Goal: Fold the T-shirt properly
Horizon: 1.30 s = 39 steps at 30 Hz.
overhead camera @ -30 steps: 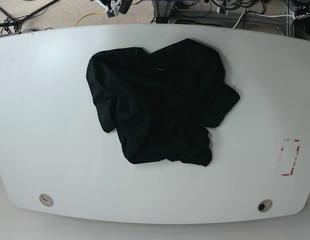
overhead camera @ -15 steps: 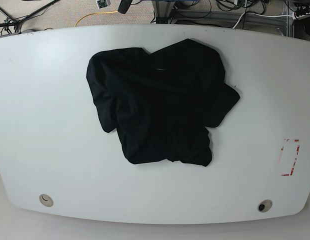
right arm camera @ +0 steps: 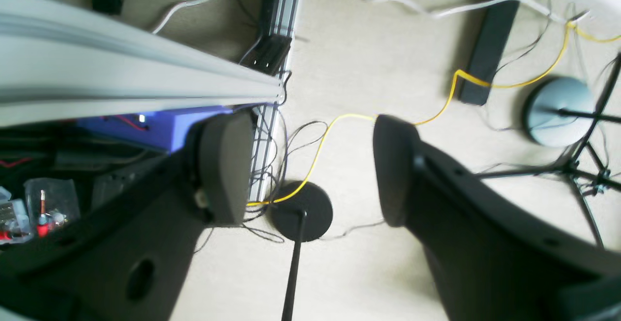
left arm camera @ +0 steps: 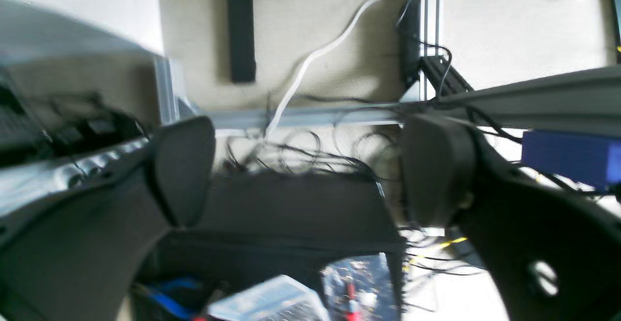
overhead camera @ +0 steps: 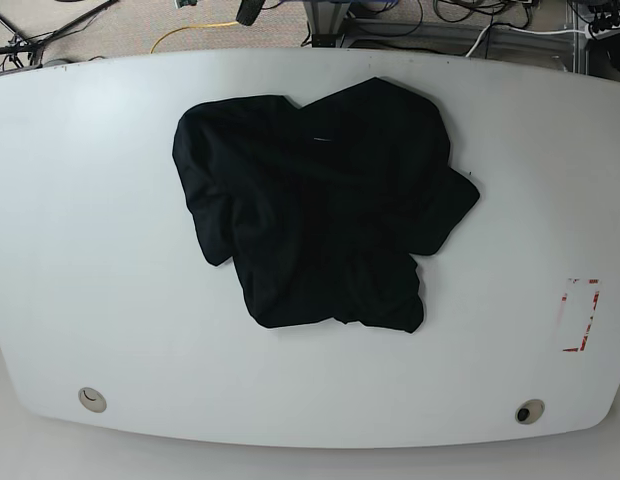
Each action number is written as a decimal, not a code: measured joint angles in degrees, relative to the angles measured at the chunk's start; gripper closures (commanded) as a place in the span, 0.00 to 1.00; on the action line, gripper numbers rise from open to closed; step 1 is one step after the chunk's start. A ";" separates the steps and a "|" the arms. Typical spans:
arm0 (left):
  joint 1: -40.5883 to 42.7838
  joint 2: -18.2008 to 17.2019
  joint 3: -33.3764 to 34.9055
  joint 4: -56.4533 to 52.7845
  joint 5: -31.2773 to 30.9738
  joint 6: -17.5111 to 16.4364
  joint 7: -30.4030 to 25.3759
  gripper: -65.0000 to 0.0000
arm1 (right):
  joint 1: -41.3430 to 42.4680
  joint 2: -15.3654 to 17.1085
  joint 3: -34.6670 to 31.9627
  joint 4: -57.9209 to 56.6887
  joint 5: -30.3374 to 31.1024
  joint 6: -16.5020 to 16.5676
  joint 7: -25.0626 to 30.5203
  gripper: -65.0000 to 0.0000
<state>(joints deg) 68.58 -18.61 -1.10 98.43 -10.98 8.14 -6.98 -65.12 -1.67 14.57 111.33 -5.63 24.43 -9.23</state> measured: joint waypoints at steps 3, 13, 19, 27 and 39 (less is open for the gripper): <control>1.81 0.17 -0.98 3.17 3.91 0.00 -0.15 0.09 | -1.95 -0.26 -0.02 2.45 0.04 0.00 -0.02 0.41; 3.06 -0.17 -4.63 11.17 5.84 0.24 0.02 0.09 | -1.68 1.92 0.00 4.02 11.74 0.04 0.22 0.42; -1.46 -0.02 -4.92 11.96 5.86 -0.28 -0.07 0.09 | 2.93 2.14 -0.15 4.11 16.65 4.92 2.51 0.42; -5.14 0.13 -5.05 12.04 5.86 -0.46 0.04 0.09 | 9.92 3.87 -5.66 4.02 16.02 10.49 1.92 0.42; -6.99 0.31 -5.18 12.02 5.84 -0.20 0.13 0.09 | 19.89 7.41 -13.49 2.16 -2.82 10.08 -1.36 0.42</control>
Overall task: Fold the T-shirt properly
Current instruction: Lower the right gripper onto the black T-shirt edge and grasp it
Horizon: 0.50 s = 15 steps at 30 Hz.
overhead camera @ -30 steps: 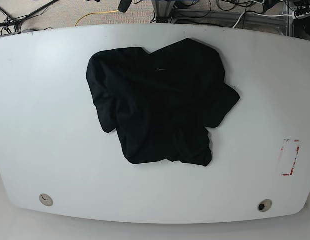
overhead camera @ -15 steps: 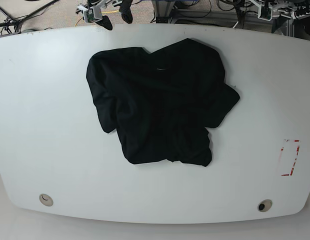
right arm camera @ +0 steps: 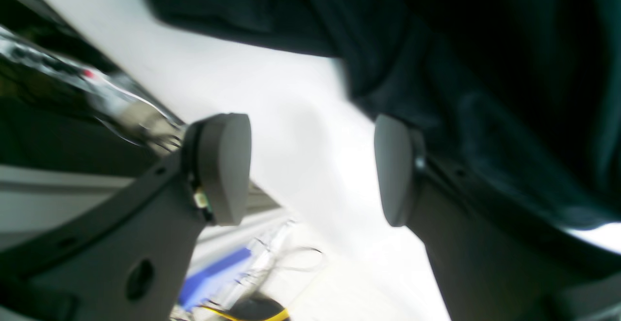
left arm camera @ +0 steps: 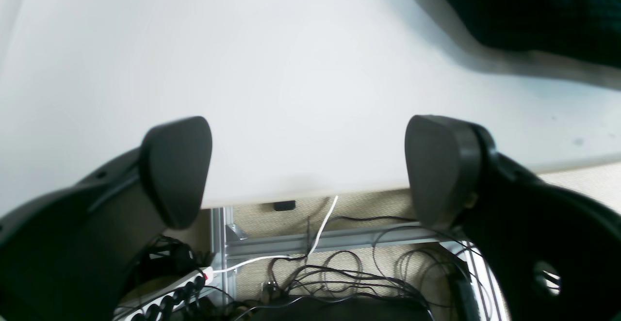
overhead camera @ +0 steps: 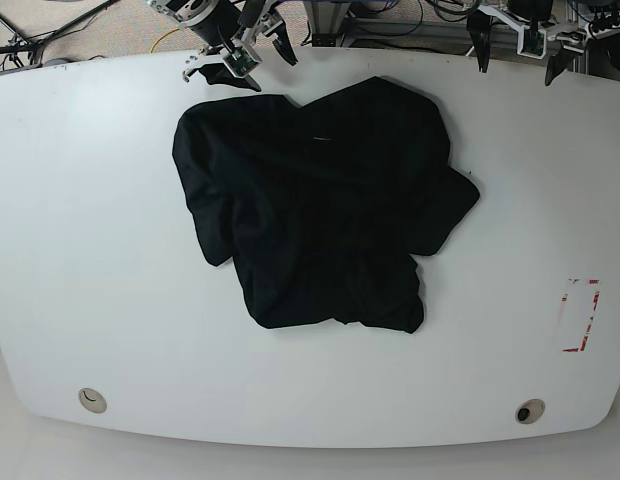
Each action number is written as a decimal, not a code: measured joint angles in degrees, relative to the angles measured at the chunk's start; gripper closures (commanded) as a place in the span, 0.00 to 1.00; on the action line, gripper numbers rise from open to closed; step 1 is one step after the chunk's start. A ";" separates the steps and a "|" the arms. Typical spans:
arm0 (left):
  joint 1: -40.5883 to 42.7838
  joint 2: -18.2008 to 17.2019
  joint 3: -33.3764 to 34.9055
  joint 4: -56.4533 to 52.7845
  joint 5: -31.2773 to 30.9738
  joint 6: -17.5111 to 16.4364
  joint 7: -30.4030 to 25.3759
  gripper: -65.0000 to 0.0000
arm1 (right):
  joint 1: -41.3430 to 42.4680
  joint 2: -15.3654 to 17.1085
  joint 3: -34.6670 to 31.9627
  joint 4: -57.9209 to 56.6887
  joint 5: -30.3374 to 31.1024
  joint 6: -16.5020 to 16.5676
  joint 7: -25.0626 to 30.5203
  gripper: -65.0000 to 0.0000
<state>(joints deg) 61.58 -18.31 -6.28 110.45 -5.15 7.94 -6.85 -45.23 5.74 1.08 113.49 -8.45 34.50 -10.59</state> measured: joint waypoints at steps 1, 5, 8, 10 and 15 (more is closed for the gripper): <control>-0.02 0.11 0.02 0.02 0.02 0.02 -0.07 0.09 | 0.61 0.02 -0.02 -0.13 -0.87 0.02 -0.13 0.42; -0.09 0.33 0.22 0.02 0.02 -0.04 -0.02 0.09 | 4.48 0.24 0.04 -0.92 -3.32 0.02 0.07 0.42; -0.11 0.20 0.11 0.00 0.02 0.00 -0.04 0.09 | 6.60 0.28 0.04 -2.71 -5.49 -0.02 0.74 0.42; -0.20 0.22 0.13 0.02 0.02 -0.02 -0.07 0.09 | 7.56 0.33 0.04 -4.52 -7.41 0.07 0.00 0.42; -0.20 0.20 0.22 0.02 0.02 -0.02 -0.07 0.09 | 9.84 0.61 0.02 -7.08 -8.04 0.26 -0.11 0.42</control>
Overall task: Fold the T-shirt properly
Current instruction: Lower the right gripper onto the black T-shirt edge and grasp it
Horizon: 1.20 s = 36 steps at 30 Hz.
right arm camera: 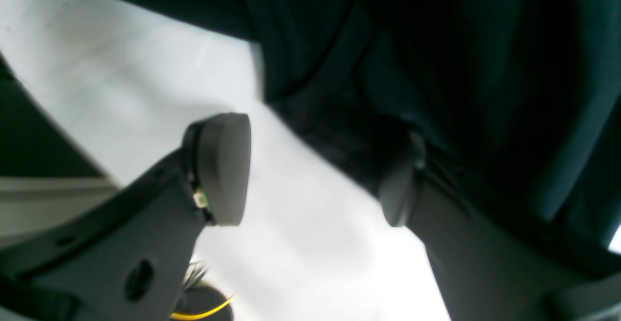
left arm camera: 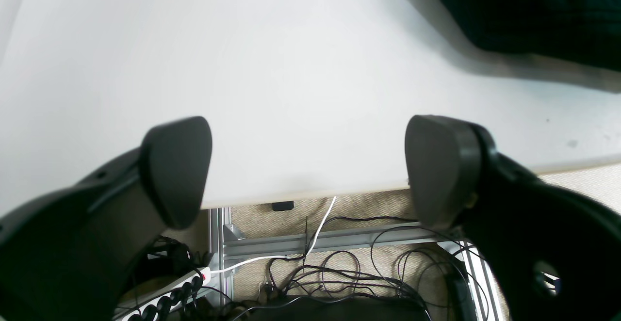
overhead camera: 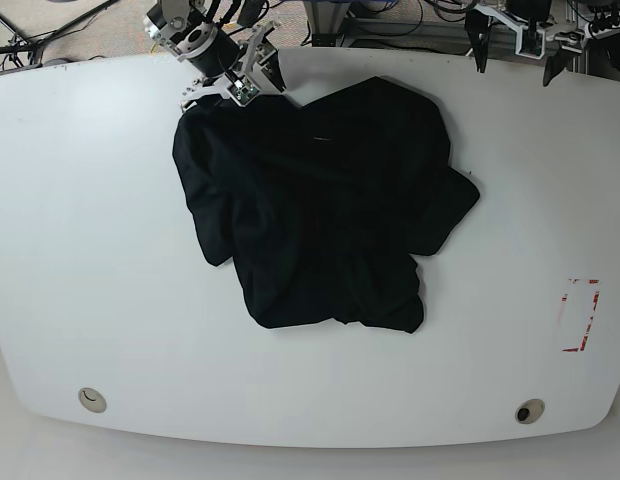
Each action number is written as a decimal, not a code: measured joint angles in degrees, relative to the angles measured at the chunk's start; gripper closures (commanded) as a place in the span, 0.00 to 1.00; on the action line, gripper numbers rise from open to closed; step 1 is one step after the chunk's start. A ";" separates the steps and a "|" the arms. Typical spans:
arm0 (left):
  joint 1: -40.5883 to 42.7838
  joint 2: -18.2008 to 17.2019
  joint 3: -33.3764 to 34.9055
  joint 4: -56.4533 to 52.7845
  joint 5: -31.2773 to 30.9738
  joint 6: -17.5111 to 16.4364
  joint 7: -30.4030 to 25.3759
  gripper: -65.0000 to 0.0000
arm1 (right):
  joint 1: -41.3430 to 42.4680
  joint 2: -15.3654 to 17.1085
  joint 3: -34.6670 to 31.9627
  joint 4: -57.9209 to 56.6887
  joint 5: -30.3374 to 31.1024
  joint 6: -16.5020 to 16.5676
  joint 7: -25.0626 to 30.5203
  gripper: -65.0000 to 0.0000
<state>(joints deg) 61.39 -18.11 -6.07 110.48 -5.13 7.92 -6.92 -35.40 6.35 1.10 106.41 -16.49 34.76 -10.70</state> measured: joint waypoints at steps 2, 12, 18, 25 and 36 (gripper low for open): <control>-0.02 0.00 0.00 0.00 0.00 0.00 0.02 0.09 | 0.37 0.02 0.00 -0.09 0.00 -0.04 0.20 0.42; -0.02 -0.02 0.00 0.00 0.00 0.00 0.02 0.09 | 3.43 0.02 0.04 -5.05 1.27 0.20 2.08 0.42; -0.09 0.00 0.00 0.00 0.00 0.00 0.02 0.09 | 3.87 1.49 0.02 -5.64 1.88 0.22 2.99 0.57; -0.15 0.02 0.00 0.00 -0.02 0.00 0.02 0.09 | 5.73 1.99 0.02 -7.28 1.90 0.24 3.43 0.98; -0.61 0.07 -0.04 0.00 0.00 -0.02 0.00 0.09 | 2.75 2.25 5.38 -1.22 0.15 -0.20 -0.11 1.00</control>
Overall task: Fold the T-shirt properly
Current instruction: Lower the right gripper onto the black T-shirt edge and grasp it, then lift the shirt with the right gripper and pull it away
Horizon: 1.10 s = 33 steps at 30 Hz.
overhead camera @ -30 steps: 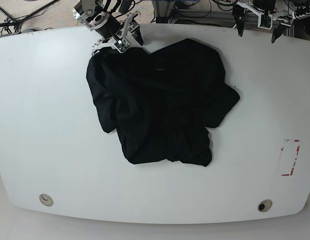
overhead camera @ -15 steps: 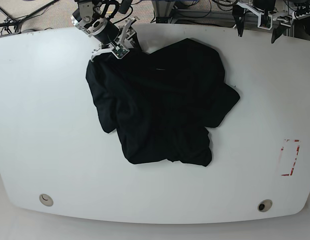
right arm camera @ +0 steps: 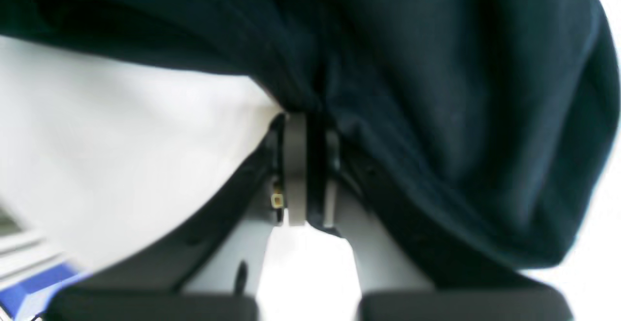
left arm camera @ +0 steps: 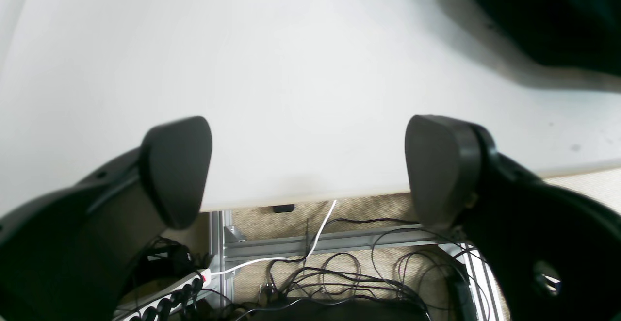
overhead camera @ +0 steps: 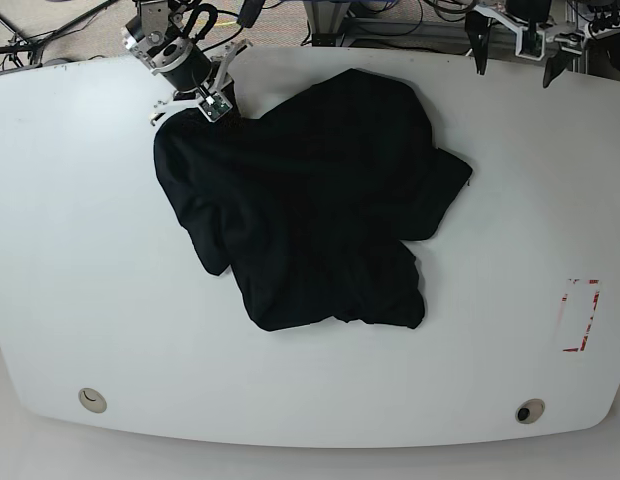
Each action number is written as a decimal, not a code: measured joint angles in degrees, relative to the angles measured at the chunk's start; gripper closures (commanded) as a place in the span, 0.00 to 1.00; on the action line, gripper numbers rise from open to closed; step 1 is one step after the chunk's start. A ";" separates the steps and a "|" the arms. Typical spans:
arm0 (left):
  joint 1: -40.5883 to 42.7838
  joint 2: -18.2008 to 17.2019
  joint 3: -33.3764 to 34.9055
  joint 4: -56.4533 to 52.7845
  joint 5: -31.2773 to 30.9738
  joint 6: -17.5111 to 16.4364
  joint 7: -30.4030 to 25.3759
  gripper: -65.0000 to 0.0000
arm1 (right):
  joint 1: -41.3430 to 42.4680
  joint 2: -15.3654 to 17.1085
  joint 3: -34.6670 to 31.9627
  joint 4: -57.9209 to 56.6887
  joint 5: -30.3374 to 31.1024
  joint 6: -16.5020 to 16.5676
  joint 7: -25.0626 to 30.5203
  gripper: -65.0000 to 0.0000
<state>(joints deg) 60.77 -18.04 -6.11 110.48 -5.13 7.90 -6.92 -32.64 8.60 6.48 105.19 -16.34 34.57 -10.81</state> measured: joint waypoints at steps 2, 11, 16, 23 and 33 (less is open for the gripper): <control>-1.16 0.11 0.00 -0.04 -0.02 -0.02 0.07 0.09 | -1.33 0.00 0.26 3.37 0.11 0.13 0.22 1.00; -4.37 0.17 0.33 -0.02 -0.09 -0.04 0.20 0.09 | 2.80 -2.73 0.09 10.25 -0.22 0.76 -2.56 1.00; -7.43 -0.02 0.37 0.02 -0.04 0.02 -0.02 0.09 | 11.06 -4.13 -0.44 10.19 0.15 0.92 -2.34 1.00; -10.27 0.35 0.37 0.00 -0.13 -0.02 0.20 0.09 | 23.82 -3.65 -3.19 8.11 -0.17 0.94 -10.16 1.00; -12.59 3.78 0.35 -0.11 -0.20 -0.31 0.31 0.08 | 41.46 -3.82 -5.64 7.67 0.24 1.53 -16.79 1.00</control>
<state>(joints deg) 48.18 -14.26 -5.76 110.37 -5.32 7.60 -6.61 8.82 4.78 0.84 112.86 -16.10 36.10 -27.59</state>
